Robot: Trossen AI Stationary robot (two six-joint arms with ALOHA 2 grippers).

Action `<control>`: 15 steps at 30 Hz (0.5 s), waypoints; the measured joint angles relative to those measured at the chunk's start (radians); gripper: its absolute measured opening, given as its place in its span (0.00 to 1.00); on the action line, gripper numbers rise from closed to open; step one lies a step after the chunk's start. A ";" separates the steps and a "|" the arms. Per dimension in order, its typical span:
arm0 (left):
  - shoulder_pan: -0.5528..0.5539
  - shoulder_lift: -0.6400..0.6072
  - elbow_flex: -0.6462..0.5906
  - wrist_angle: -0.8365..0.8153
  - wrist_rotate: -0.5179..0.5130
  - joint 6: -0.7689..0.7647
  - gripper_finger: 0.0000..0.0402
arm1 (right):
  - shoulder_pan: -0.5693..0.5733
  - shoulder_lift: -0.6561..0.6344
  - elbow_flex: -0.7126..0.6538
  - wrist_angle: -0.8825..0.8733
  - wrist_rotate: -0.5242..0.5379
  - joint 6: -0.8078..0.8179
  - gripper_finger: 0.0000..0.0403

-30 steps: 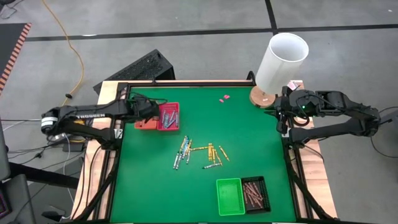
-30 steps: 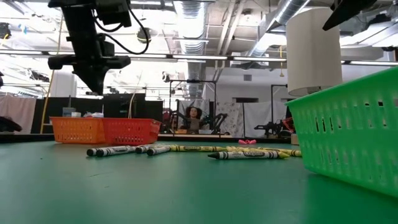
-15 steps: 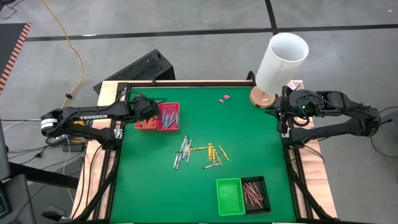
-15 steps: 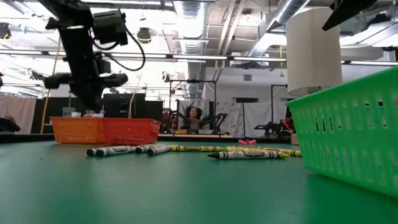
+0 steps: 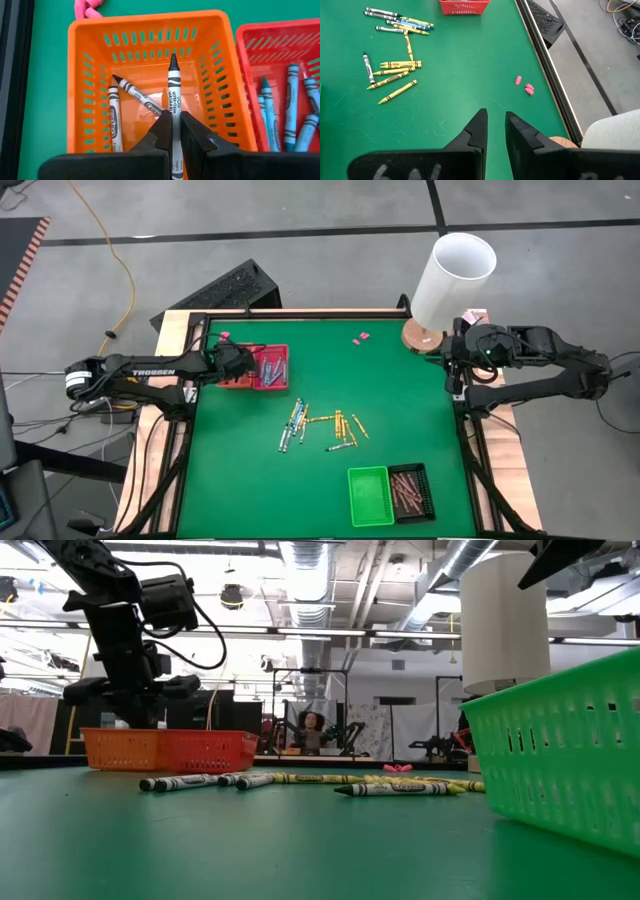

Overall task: Sort crayons
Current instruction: Put the black crayon into the orange bin

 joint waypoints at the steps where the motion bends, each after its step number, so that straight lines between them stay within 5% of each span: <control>1: 0.000 0.000 -0.004 0.002 0.002 -0.001 0.02 | 0.000 0.000 0.000 0.000 0.000 0.000 0.17; 15: 0.000 0.000 -0.009 0.006 -0.007 -0.011 0.29 | 0.000 0.000 0.000 0.000 0.000 0.000 0.17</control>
